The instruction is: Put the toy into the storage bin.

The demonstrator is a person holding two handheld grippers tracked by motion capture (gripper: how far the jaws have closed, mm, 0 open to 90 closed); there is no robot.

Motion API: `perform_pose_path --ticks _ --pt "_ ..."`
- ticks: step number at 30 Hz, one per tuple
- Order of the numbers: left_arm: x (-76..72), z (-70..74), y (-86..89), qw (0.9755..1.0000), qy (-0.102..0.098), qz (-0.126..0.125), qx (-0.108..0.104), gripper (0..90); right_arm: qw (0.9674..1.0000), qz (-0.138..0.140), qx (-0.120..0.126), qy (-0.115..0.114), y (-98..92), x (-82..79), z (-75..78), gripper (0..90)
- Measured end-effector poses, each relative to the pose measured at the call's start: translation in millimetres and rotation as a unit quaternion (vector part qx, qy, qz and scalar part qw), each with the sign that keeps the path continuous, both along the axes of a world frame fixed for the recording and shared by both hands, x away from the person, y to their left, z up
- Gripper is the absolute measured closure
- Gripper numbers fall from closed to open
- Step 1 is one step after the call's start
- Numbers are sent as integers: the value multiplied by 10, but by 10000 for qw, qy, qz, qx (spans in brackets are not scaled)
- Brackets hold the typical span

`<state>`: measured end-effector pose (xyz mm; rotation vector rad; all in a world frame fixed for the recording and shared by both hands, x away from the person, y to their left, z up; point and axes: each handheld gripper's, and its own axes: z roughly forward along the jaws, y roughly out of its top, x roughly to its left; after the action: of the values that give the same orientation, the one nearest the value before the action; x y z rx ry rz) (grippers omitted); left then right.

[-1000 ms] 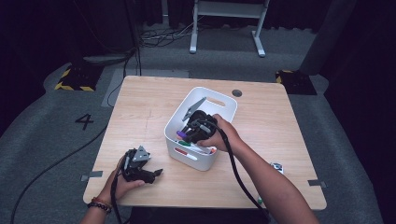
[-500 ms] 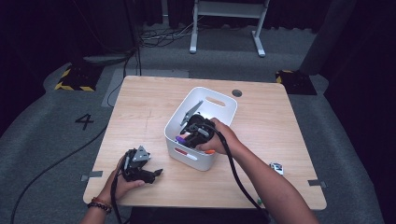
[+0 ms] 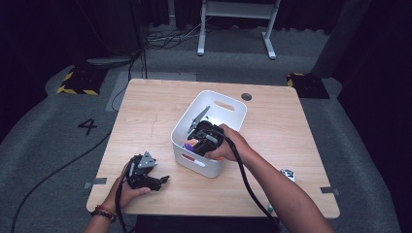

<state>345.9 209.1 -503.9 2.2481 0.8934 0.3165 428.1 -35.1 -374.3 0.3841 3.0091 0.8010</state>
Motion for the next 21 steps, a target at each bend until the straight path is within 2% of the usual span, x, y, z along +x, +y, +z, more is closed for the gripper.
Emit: perform_pose_path --ticks 5,10,16,21 --pt "0 0 0 10000 0 0 -2 158 10000 -65 -29 0 -14 12 -4 712" --pt "0 0 0 10000 1 0 -1 157 9998 -135 -52 -120 -17 10 12 630" --pt "0 0 0 10000 1 -1 0 157 9989 -266 218 -319 -114 16 105 590" --pt "-1 0 -1 10000 -4 2 2 158 9959 -511 541 -517 -316 -57 305 561"
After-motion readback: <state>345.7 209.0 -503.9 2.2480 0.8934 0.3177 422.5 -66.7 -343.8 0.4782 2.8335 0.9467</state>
